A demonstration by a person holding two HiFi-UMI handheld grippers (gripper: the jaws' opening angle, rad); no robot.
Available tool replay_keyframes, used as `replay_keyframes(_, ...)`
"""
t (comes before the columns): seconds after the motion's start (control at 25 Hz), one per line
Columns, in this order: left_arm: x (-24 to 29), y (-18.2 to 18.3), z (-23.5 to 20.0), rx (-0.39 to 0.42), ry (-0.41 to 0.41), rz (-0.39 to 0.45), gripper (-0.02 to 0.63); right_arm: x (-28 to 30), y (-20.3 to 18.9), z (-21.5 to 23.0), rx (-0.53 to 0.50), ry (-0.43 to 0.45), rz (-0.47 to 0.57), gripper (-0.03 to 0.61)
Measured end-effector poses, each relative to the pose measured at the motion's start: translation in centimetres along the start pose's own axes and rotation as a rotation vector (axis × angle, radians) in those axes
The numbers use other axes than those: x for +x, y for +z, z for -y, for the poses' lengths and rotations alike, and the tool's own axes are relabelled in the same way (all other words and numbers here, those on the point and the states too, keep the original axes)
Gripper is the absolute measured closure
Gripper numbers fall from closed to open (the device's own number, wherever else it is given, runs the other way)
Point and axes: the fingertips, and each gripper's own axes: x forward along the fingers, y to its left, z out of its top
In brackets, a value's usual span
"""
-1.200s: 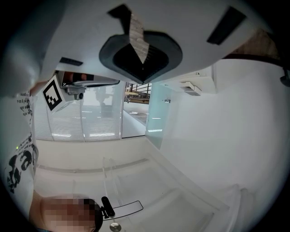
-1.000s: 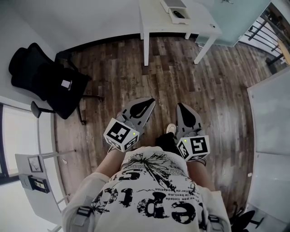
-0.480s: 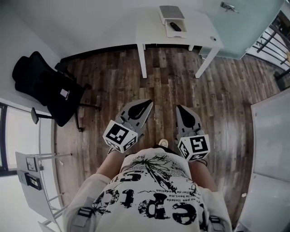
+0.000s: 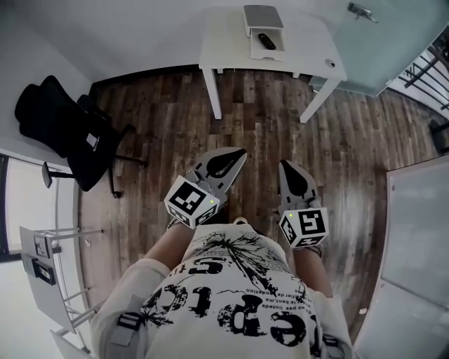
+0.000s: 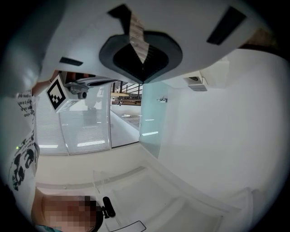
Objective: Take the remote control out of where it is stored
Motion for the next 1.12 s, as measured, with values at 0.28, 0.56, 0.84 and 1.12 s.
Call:
replay_keyframes(0.28, 5.1, 1.1, -6.4, -0.019, -0.022, 0.003, 0.607, 4.7, 0.7, 4.5, 0.020, -0.064, -0.016, 0.578)
replay_keyframes(0.56, 10.3, 1.8, -13.8, -0.041, -0.105, -0.003, 0.607, 12.6, 2.1, 7.5, 0.035, -0.133, -0.047, 0.578)
replay_keyframes(0.84, 13.5, 4.4, -25.2, -0.017, -0.135, 0.020, 0.607, 22.9, 4.8, 9.2, 0.055, -0.199, -0.039, 0.578)
replay_keyframes(1.12, 15.2, 4.7, -34.0, -0.035, -0.136, 0.006, 0.607, 31.8, 6.4, 9.9, 0.121, -0.201, -0.031, 0.578)
